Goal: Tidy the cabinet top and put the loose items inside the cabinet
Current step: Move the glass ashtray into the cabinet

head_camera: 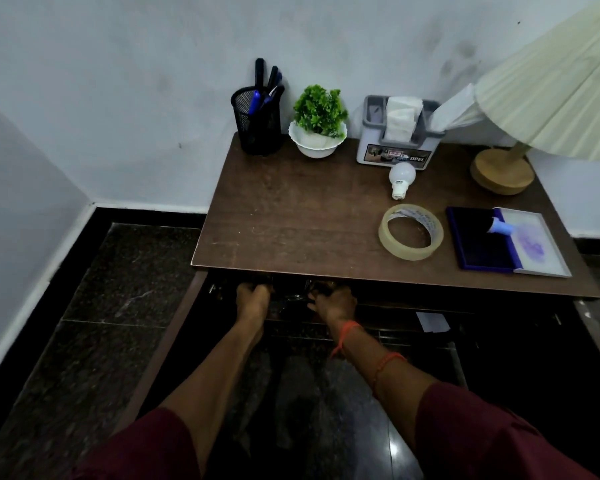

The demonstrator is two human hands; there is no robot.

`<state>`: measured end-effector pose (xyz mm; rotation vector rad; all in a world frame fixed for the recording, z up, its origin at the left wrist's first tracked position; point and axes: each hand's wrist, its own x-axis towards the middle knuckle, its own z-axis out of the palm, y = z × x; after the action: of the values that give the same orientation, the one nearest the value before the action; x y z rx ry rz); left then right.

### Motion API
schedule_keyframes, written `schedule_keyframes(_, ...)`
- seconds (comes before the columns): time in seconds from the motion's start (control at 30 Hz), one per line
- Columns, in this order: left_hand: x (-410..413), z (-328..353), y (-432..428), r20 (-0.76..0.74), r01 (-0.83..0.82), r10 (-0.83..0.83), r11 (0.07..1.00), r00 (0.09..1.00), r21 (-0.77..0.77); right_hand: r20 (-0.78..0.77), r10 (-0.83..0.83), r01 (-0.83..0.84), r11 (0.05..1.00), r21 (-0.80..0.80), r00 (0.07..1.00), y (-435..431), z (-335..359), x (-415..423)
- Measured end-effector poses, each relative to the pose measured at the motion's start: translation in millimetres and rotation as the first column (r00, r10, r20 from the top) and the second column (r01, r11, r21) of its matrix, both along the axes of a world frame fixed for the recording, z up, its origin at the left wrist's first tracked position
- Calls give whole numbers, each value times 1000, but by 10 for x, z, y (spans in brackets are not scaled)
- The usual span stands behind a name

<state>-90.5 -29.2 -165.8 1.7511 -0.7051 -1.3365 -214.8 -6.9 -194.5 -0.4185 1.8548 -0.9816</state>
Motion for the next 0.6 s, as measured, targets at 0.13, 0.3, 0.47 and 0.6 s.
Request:
schedule_keyframes(0.13,29,-97,-76,-19,25,-25,1000,1000,19,-28,59,-58,998,35,998,-60,-28,41)
schedule_keyframes(0.3,30,-132,-135,-63,39,-37,999,997,28,-152,190,-178,980,86,970,-88,11,63)
schedule_keyframes(0.47,7,-126,-154,-84,18,-18,1000,996,2,-135,245,-227,964,136,960,-126,-7,77)
schedule_keyframes(0.6,-1,-133,-169,-118,11,-10,1000,993,8,-28,236,-231,965,121,971,-30,115,89)
